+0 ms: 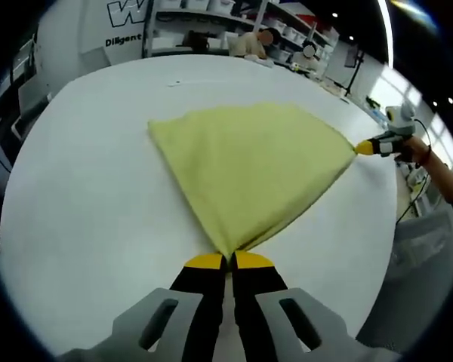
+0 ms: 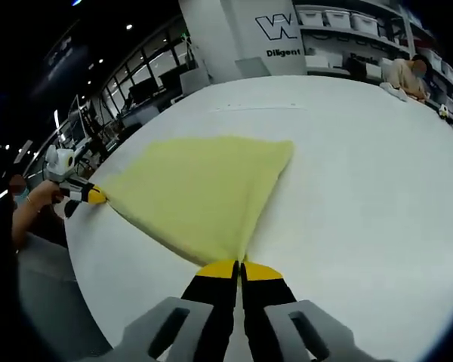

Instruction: Fold the garment on the visible template until the final outline fits inside the template.

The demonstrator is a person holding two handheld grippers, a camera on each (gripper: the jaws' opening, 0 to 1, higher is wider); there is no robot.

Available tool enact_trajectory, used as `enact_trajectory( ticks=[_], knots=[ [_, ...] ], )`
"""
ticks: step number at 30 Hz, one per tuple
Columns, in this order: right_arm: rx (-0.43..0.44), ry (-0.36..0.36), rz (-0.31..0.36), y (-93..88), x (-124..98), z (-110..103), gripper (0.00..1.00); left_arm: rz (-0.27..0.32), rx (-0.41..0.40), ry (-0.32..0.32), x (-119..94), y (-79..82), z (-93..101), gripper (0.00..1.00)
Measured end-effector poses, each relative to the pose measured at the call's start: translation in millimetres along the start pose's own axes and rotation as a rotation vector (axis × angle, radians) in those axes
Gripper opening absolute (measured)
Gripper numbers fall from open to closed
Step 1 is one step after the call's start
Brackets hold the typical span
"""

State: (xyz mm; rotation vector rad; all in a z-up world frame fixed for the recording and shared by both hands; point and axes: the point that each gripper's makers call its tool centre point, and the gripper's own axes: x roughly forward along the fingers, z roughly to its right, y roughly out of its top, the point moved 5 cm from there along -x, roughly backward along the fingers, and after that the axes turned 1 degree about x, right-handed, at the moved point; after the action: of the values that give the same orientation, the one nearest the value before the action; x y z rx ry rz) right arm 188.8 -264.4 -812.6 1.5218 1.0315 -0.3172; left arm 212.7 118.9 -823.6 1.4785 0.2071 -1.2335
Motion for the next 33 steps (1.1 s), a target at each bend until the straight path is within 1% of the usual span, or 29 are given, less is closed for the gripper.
enact_trajectory(
  ticks=[4,10,11,14,15,17,18,19,20,21,23,25,27,29,30,33],
  knots=[
    [-0.012,0.000,-0.005,-3.2,0.0,-5.2,0.00,-0.007,-0.019,-0.001,-1.7,-2.1,-0.3,0.00],
    [-0.034,-0.008,-0.018,-3.2,3.0,-7.9,0.00,-0.006,-0.029,-0.001,-0.5,-2.3,0.9,0.00],
    [-0.015,-0.012,-0.020,-3.3,3.6,-6.7,0.00,-0.005,-0.029,0.001,-0.3,-2.1,1.3,0.01],
    [0.010,-0.013,-0.008,-2.6,4.8,-5.5,0.00,0.000,-0.038,0.022,0.7,-1.9,3.1,0.03],
    [0.017,-0.019,-0.002,-1.7,4.8,-3.8,0.01,0.006,-0.040,0.049,0.9,-1.5,1.3,0.05],
    [0.025,-0.019,0.019,2.4,3.8,-3.9,0.06,0.010,-0.040,0.046,0.4,-1.4,2.9,0.09],
    [0.034,-0.015,0.028,4.9,2.5,-5.3,0.12,0.018,-0.047,0.050,0.0,-0.8,2.9,0.13],
    [0.034,-0.014,0.032,7.1,1.1,-5.2,0.17,0.028,-0.056,0.053,-0.3,0.4,2.9,0.20],
    [0.027,-0.016,0.044,10.7,-1.3,-6.7,0.21,0.028,-0.063,0.067,-3.2,1.1,2.8,0.29],
    [0.019,-0.019,0.052,13.3,-3.0,-6.8,0.24,0.032,-0.053,0.076,-4.8,1.8,2.7,0.33],
    [0.004,-0.015,0.072,18.6,-7.7,-9.8,0.31,0.037,-0.034,0.090,-10.4,3.6,3.1,0.36],
    [-0.003,-0.021,0.076,21.1,-11.3,-11.4,0.37,0.044,-0.029,0.083,-15.1,5.4,5.5,0.38],
    [-0.009,-0.030,0.091,25.0,-18.0,-16.2,0.48,0.067,-0.034,0.073,-22.1,10.2,11.7,0.46],
    [-0.011,-0.033,0.101,27.0,-23.2,-20.0,0.57,0.081,-0.020,0.080,-27.3,13.6,15.7,0.53],
    [-0.015,-0.036,0.114,28.9,-27.6,-23.6,0.60,0.086,-0.002,0.080,-31.8,15.4,19.1,0.56],
    [-0.023,-0.038,0.134,31.0,-38.9,-31.8,0.69,0.105,-0.003,0.076,-40.5,18.6,25.2,0.64]
  ],
)
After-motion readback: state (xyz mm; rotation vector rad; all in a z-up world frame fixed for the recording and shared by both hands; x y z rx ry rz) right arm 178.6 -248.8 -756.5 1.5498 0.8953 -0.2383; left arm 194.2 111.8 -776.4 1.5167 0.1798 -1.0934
